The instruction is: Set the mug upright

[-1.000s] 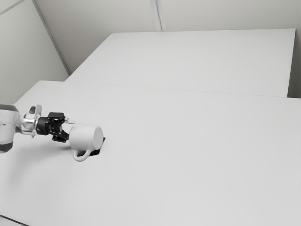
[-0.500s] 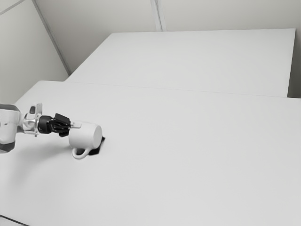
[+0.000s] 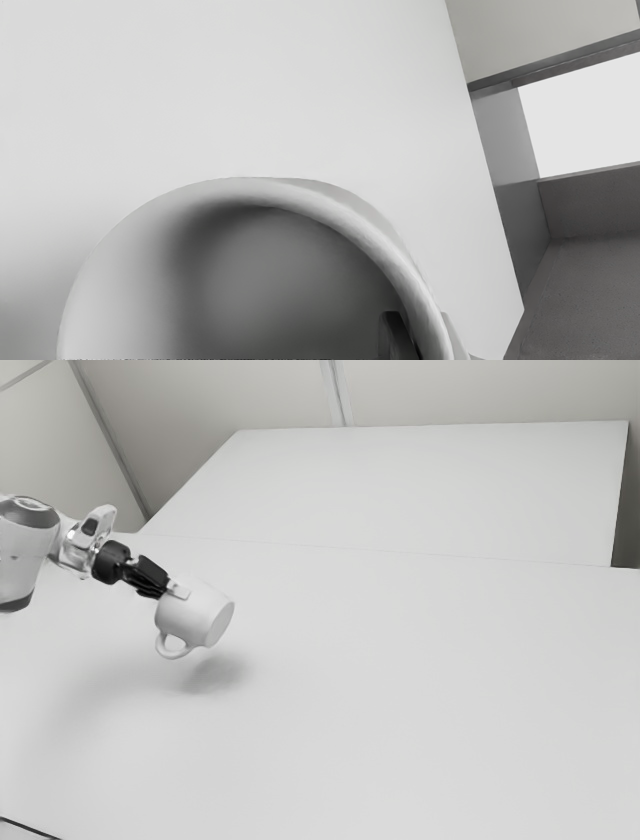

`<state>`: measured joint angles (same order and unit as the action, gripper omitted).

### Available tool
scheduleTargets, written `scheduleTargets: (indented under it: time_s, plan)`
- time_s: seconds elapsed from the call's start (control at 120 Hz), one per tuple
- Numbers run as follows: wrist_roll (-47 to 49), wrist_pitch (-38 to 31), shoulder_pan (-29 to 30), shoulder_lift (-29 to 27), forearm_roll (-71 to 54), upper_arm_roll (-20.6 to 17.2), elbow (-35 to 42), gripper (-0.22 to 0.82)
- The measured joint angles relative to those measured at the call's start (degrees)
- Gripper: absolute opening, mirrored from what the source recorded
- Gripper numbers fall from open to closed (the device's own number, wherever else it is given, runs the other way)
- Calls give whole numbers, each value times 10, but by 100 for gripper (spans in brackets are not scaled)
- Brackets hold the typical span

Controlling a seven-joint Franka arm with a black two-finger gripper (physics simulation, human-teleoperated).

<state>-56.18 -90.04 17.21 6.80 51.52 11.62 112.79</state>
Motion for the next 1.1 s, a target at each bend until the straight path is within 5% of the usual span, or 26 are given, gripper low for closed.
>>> scheduleTargets:
  time_s: [0.508,1.1]
  plan:
    - [223,-173,-81,-46,-437,-116,-41,-18]
    - [404,-415,-83,-46,-543,-140,122,-18]
